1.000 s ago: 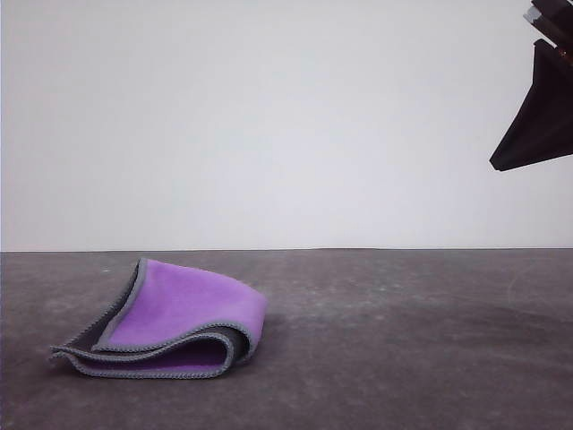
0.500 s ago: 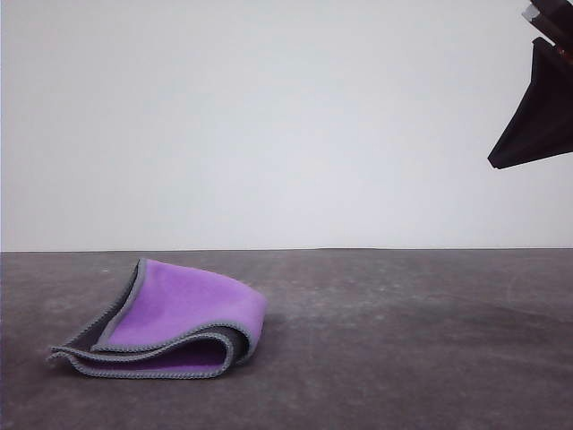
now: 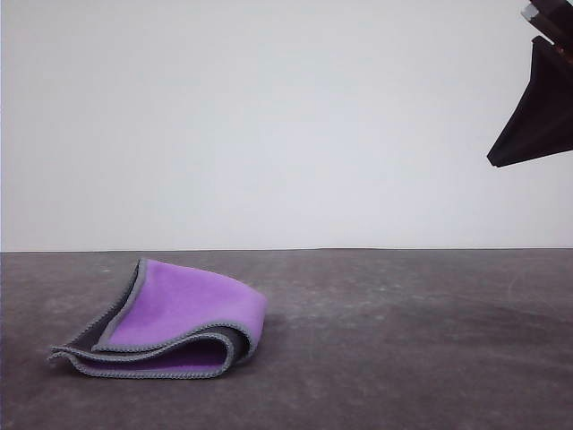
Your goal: Fold clothes
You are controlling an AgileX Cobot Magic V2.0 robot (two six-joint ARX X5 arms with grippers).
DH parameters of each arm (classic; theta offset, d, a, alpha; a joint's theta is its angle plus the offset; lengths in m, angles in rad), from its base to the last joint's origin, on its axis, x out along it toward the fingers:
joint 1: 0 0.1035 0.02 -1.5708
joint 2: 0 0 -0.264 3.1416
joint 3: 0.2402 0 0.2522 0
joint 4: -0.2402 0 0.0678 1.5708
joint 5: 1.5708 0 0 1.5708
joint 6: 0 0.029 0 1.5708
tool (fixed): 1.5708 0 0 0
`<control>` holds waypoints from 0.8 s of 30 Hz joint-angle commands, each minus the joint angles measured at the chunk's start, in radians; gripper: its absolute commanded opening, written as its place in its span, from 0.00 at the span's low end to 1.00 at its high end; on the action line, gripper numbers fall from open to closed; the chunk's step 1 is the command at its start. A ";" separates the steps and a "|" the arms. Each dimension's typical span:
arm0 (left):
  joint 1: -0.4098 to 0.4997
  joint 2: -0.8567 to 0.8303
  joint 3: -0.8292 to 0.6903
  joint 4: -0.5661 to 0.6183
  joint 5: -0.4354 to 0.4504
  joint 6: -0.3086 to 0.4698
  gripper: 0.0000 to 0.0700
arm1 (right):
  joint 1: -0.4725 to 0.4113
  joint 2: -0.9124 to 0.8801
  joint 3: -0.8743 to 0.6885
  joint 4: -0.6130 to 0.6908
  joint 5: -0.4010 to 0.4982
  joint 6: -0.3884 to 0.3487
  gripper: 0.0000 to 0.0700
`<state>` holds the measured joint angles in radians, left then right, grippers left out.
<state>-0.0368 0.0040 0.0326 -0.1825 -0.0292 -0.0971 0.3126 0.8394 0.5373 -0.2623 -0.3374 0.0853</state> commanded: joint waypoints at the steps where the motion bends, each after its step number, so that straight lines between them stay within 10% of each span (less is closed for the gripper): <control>1: 0.000 -0.001 -0.020 0.003 -0.006 0.007 0.00 | 0.004 0.007 0.007 0.009 -0.002 0.005 0.02; 8: 0.000 -0.001 -0.020 0.003 -0.006 0.006 0.00 | -0.018 -0.072 -0.001 -0.019 0.083 -0.171 0.02; 16: 0.000 -0.001 -0.020 0.003 -0.006 0.006 0.00 | -0.154 -0.336 -0.171 0.020 0.277 -0.175 0.02; 24: 0.000 -0.001 -0.020 0.003 -0.006 0.007 0.00 | -0.288 -0.653 -0.396 0.078 0.286 -0.169 0.02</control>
<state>-0.0368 0.0040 0.0326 -0.1825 -0.0292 -0.0971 0.0292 0.2075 0.1550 -0.1942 -0.0521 -0.0814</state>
